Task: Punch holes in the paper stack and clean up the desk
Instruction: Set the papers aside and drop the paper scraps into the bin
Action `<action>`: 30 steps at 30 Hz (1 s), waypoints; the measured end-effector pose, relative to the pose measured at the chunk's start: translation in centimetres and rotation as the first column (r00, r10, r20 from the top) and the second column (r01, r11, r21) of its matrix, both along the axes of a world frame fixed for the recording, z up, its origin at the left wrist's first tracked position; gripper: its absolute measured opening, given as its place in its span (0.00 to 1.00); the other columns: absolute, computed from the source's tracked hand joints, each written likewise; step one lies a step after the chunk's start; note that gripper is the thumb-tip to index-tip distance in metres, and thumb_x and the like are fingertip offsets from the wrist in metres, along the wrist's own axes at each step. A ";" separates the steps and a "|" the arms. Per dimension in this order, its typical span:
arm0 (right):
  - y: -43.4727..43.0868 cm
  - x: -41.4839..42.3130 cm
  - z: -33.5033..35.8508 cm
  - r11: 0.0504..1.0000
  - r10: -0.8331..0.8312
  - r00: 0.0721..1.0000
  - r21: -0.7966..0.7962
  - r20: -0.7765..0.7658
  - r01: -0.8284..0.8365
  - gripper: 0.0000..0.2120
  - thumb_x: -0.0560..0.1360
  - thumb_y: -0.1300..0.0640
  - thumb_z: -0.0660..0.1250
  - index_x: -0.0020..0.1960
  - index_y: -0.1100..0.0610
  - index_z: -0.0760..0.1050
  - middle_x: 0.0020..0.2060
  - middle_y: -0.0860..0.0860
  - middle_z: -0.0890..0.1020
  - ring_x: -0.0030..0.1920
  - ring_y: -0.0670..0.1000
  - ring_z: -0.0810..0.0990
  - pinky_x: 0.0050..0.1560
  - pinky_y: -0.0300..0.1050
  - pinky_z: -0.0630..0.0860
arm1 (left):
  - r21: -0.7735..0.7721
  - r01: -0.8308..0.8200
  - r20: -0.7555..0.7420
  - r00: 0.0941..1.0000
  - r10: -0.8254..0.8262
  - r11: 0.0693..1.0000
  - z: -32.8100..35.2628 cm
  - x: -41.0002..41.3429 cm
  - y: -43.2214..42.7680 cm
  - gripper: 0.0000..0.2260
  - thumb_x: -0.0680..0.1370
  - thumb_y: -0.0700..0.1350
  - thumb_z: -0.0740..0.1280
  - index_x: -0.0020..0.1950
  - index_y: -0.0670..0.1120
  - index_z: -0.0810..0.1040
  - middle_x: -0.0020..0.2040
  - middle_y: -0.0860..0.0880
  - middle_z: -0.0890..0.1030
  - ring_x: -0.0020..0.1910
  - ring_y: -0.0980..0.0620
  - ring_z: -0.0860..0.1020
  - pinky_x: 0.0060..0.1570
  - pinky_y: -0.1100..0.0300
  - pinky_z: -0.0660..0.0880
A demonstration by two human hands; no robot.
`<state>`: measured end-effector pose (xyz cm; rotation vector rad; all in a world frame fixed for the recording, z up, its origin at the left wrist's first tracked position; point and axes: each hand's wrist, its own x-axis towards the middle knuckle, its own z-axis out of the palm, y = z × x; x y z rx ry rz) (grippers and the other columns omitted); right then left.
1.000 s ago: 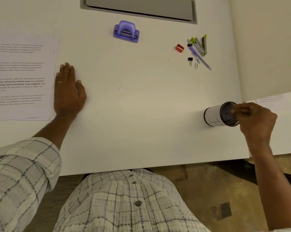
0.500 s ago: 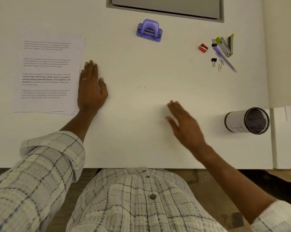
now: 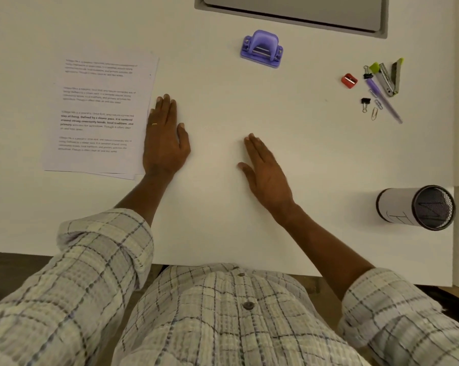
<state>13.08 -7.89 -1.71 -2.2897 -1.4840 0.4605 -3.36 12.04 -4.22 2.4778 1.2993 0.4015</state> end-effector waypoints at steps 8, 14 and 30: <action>1.9 1.3 0.1 0.998 0.001 0.999 0.062 0.035 -0.003 0.34 0.74 0.79 0.58 0.77 0.61 0.67 0.71 0.58 0.74 0.71 0.58 0.73 0.71 0.48 0.73 | 0.008 -0.002 0.003 1.000 0.002 1.000 0.1 0.0 0.0 0.24 0.85 0.45 0.56 0.80 0.38 0.62 0.82 0.42 0.62 0.82 0.45 0.58 0.82 0.51 0.55; 3.4 4.1 0.2 0.984 -0.068 0.998 0.166 -0.005 0.068 0.22 0.82 0.67 0.61 0.75 0.57 0.70 0.62 0.54 0.81 0.61 0.54 0.81 0.64 0.45 0.77 | 0.002 0.000 -0.012 1.000 0.000 1.000 0.1 0.1 0.0 0.24 0.85 0.45 0.55 0.81 0.38 0.61 0.82 0.42 0.61 0.82 0.46 0.57 0.82 0.52 0.53; 4.8 2.6 0.0 0.995 -0.040 0.984 0.078 -0.175 0.054 0.39 0.81 0.59 0.67 0.82 0.45 0.47 0.55 0.49 0.83 0.52 0.46 0.80 0.58 0.40 0.75 | 0.000 0.000 -0.016 1.000 0.000 1.000 0.4 0.2 -0.2 0.24 0.85 0.45 0.55 0.81 0.38 0.61 0.82 0.42 0.60 0.83 0.46 0.57 0.82 0.51 0.53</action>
